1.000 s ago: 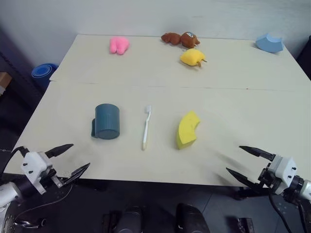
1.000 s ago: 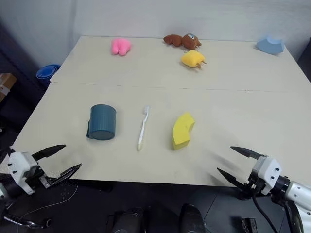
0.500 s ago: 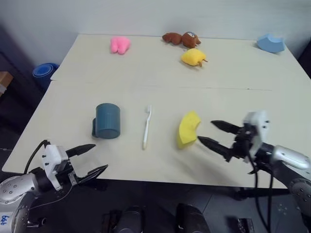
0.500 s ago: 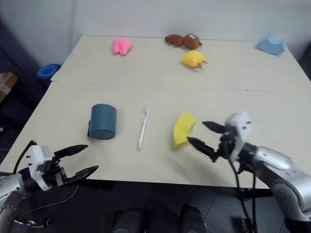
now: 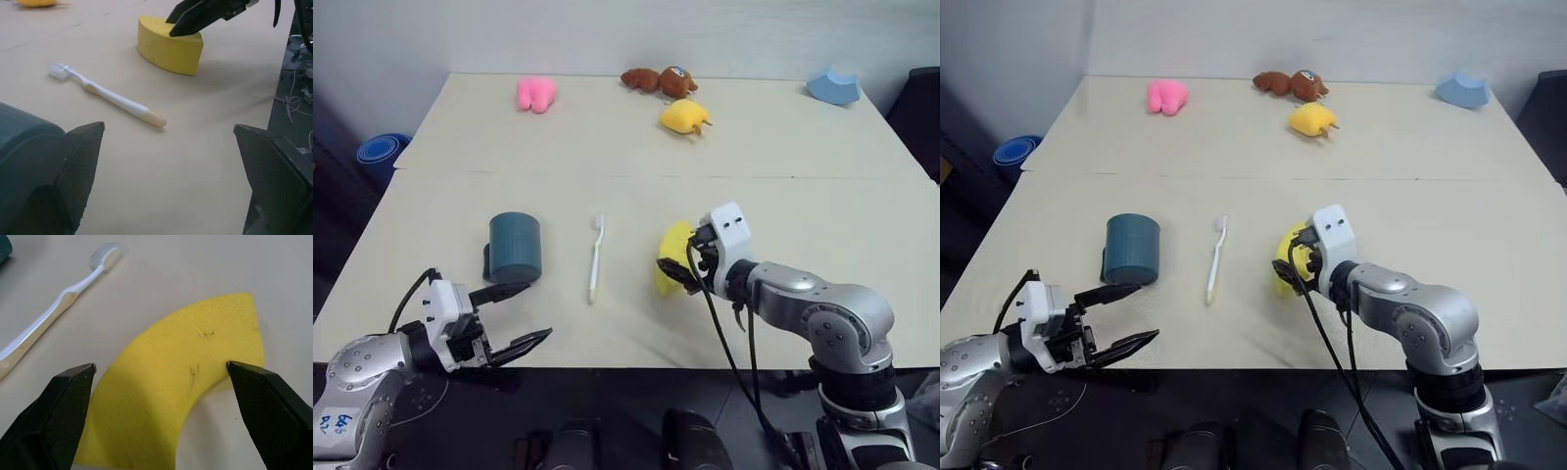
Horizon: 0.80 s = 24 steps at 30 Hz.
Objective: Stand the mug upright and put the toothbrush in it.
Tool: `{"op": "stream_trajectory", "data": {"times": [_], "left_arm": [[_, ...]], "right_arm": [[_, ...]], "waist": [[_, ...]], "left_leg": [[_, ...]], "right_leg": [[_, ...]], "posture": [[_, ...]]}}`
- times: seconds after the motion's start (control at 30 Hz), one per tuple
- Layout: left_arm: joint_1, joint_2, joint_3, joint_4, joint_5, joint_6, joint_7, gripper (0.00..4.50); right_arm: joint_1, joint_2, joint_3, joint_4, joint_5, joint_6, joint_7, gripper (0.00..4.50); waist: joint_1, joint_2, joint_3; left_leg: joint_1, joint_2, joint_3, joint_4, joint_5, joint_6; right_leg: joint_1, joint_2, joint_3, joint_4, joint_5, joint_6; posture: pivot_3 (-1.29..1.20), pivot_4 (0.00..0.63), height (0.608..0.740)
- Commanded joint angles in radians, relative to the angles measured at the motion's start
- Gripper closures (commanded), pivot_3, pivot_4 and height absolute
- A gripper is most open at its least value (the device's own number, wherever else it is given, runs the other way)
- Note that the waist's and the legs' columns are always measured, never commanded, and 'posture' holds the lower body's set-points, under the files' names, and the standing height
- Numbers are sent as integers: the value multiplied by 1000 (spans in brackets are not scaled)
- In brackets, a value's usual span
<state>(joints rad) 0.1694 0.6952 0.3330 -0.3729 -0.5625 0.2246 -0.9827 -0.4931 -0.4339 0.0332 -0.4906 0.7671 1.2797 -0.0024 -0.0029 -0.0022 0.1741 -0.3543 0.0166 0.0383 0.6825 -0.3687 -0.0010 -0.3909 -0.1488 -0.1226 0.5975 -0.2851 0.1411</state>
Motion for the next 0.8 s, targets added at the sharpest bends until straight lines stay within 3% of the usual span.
{"op": "stream_trajectory", "data": {"times": [0.03,0.1,0.27,0.33,0.63,0.8], "left_arm": [[13,-1,-2,-27,2,-16,0,0],[21,-11,-10,-29,8,-24,3,0],[19,-22,-28,-24,23,-43,4,0],[12,-22,-33,-16,28,-51,5,0],[-12,-37,-50,11,44,-77,16,0],[-43,-50,-66,28,48,-91,26,0]], "right_arm": [[48,10,30,39,19,133,42,224],[50,10,42,38,31,155,73,620],[30,40,69,58,1,165,99,2148],[17,42,88,65,-13,169,113,2459],[19,-8,62,123,-91,25,233,2603],[13,-44,-135,140,-57,-102,317,2603]], "waist": [[0,-1,-2],[-1,-2,-3],[-1,0,-3],[-1,0,-3],[-10,0,-4],[0,1,-3]], "left_leg": [[0,0,0,0,0,0],[0,0,0,0,-1,0],[0,0,0,0,-1,1],[0,0,0,0,-1,1],[1,1,0,-1,-1,1],[1,0,1,0,-2,1]], "right_leg": [[0,0,0,0,0,0],[0,0,0,0,0,0],[0,0,1,-1,0,0],[0,0,1,-1,0,0],[-1,1,4,0,0,0],[-1,1,4,-1,0,0]], "posture": [[0,150,740],[0,150,740],[0,150,740],[0,150,740],[0,150,740],[0,150,740]]}}
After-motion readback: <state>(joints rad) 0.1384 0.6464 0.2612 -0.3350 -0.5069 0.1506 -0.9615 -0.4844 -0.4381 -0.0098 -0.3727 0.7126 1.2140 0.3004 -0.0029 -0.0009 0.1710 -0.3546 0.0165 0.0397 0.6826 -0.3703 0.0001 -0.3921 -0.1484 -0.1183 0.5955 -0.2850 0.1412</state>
